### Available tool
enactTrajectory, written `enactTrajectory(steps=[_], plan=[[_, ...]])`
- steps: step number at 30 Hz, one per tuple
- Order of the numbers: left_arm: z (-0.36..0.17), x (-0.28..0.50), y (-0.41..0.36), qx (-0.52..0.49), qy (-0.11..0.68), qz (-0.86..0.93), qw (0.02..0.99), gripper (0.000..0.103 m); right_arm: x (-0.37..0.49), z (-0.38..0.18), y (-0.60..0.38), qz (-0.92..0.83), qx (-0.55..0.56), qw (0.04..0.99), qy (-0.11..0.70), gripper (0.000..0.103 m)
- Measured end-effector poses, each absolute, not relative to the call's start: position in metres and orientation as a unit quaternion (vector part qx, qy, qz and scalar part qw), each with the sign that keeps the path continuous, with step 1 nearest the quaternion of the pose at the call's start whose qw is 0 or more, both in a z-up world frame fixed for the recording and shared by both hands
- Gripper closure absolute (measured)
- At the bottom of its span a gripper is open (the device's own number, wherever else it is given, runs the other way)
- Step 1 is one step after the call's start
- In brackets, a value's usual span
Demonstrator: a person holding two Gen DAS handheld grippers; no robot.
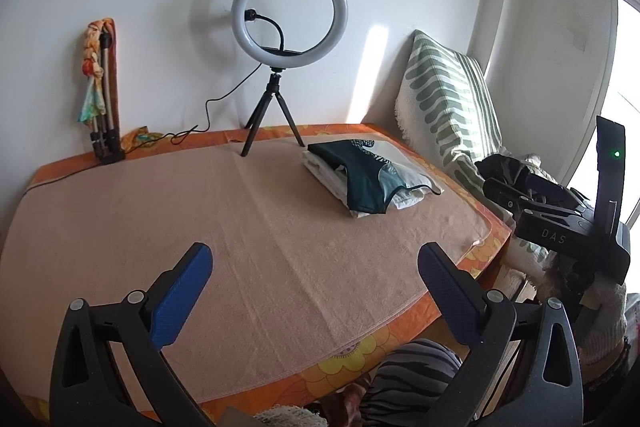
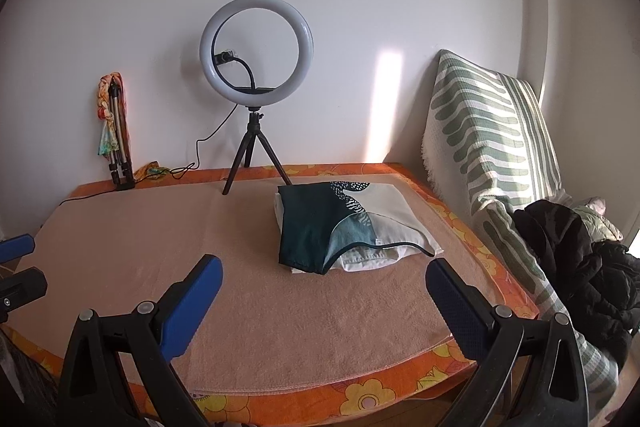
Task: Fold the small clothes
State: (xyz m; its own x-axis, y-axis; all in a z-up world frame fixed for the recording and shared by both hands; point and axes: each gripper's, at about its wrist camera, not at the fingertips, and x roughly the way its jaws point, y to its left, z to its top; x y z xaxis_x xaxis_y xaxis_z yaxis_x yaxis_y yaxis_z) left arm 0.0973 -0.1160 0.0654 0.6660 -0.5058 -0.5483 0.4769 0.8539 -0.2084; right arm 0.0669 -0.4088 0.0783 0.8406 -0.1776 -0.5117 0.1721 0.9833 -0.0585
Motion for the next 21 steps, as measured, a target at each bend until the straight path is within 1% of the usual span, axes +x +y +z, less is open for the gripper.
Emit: enactTrajectory(steps=[11,21], plan=[[0.060,0.085,-0.105,-0.024,0.310,-0.255,0.916,0.001,0.050,0.071,-0.418,-0.122,0.029,0.955,0.270,0.000],[0.062,0.081,-0.105,-0.025,0.308,-0.261,0.914,0.001,0.050,0.073,-0.416,-0.125,0.023,0.956,0.266,0.000]])
